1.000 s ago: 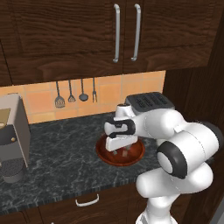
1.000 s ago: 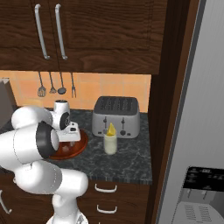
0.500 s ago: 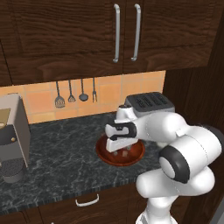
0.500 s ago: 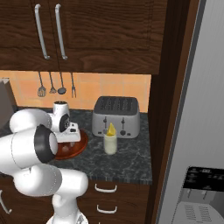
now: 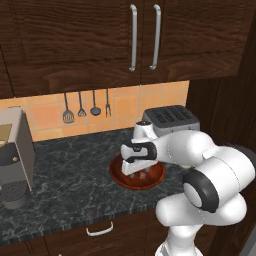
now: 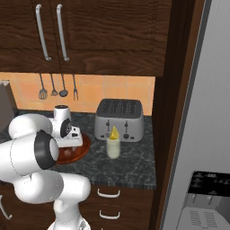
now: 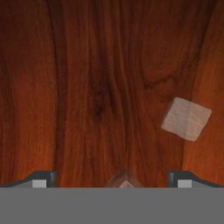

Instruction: Grab a lemon wedge from the fridge and one ice cube from the ice bowl, and put them in the glass of lemonade.

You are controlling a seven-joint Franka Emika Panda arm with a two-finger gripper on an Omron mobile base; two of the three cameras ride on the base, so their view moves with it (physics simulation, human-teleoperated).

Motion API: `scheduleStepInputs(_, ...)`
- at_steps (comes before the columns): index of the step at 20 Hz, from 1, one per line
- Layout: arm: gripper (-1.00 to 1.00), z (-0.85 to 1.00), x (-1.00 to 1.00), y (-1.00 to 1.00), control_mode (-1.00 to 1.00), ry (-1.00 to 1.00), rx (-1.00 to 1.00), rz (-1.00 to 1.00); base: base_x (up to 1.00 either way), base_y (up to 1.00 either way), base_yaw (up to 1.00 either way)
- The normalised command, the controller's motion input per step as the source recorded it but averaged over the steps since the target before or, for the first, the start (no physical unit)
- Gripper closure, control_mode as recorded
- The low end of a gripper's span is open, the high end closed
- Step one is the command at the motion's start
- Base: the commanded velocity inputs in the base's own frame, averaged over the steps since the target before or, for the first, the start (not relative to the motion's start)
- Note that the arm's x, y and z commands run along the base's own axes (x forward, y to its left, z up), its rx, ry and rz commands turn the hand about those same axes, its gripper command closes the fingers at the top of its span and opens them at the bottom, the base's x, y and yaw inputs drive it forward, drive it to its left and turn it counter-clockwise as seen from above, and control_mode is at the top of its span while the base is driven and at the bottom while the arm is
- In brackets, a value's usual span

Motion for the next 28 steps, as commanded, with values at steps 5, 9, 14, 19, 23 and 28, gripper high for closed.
scheduleStepInputs(5, -1.00, 0.00, -0.13, -0.12, -1.00, 0.00, 0.00, 0.00, 0.00, 0.00, 0.00)
scheduleStepInputs(9, -1.00, 0.00, -0.02, -0.16, -1.00, 0.00, 0.00, 0.00, 0.00, 0.00, 0.00)
scheduleStepInputs(14, -1.00, -0.02, 0.00, -0.01, -1.00, 0.00, 0.00, 0.00, 0.00, 0.00, 0.00)
scheduleStepInputs(19, -1.00, -0.13, 0.00, 0.00, -1.00, 0.00, 0.00, 0.00, 0.00, 0.00, 0.00)
scheduleStepInputs(23, -1.00, -0.33, 0.00, 0.00, -1.00, 0.00, 0.00, 0.00, 0.00, 0.00, 0.00)
scheduleStepInputs(28, -1.00, -0.10, -0.05, 0.00, -1.00, 0.00, 0.00, 0.00, 0.00, 0.00, 0.00)
